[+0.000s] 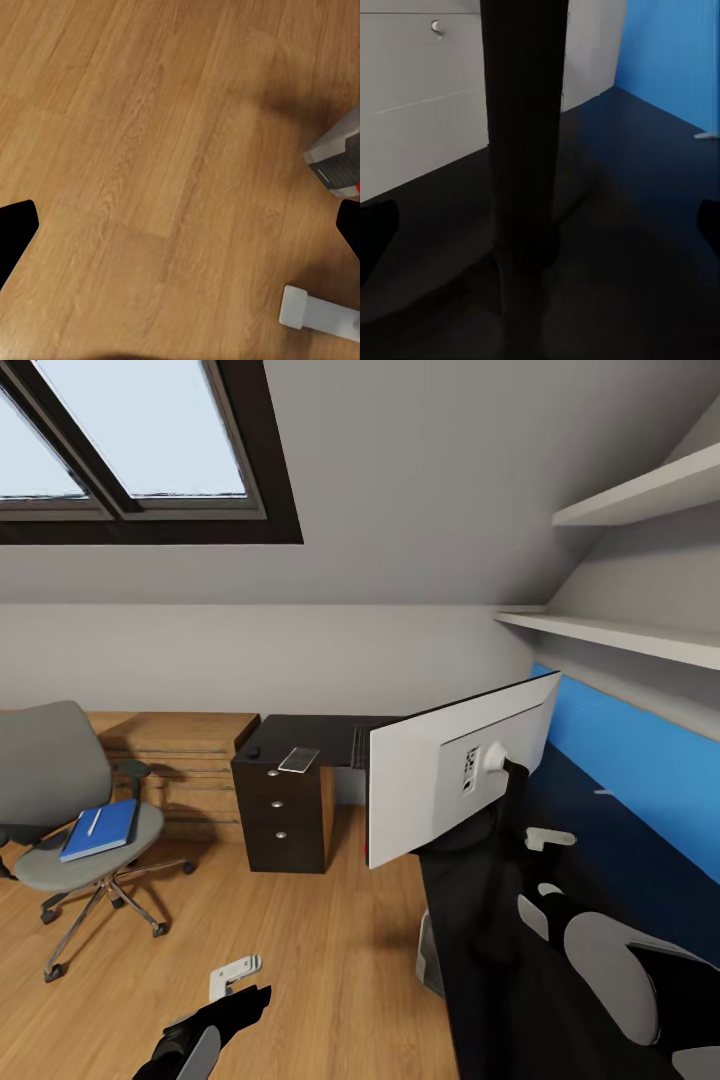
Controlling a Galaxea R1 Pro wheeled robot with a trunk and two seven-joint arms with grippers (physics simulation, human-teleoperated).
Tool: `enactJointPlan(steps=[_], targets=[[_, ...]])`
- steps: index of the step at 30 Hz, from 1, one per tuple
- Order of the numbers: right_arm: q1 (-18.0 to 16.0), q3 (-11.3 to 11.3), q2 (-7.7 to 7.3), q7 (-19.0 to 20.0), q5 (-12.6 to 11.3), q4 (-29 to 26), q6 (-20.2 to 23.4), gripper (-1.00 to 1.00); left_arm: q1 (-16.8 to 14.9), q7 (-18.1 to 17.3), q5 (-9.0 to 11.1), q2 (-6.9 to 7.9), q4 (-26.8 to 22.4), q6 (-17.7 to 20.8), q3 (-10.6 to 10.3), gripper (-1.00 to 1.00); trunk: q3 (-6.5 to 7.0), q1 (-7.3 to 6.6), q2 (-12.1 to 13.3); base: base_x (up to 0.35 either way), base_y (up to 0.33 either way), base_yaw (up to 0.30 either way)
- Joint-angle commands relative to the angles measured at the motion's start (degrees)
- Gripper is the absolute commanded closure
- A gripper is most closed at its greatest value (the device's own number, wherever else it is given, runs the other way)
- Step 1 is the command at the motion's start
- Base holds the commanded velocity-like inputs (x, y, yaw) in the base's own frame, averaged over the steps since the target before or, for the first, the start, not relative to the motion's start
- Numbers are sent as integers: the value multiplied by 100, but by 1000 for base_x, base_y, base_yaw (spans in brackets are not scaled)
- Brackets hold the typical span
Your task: In the bedroom, organize the workspace by keeping the computer under the desk, ensuring the monitor is on the desk, placing the keyboard on the desk next to the monitor, placing the mouse on the desk next to the keyboard, moving the folder from the swivel chair onto the desk next to the mouse, stacking the notebook on top of the folder with the pen on top of the notebook, and positioning the swivel chair next to the desk.
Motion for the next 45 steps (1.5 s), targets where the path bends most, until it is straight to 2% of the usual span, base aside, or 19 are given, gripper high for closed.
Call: enactJointPlan(steps=[1,6,45], targets=[[-6,-38,-14,-28,61,8,-13,-100,-4,57,60,6,-10,11,-25,-100,-7,0,-5,0,0,0],[-6,-51,-63,-28,56,8,-9,-100,-4,57,60,2,-10,11,-25,-100,-7,0,-5,0,0,0],[-6,-54,-146,-28,56,-1,-8,-100,-4,48,60,-8,77,2,-34,-100,-7,0,-5,66,0,0]])
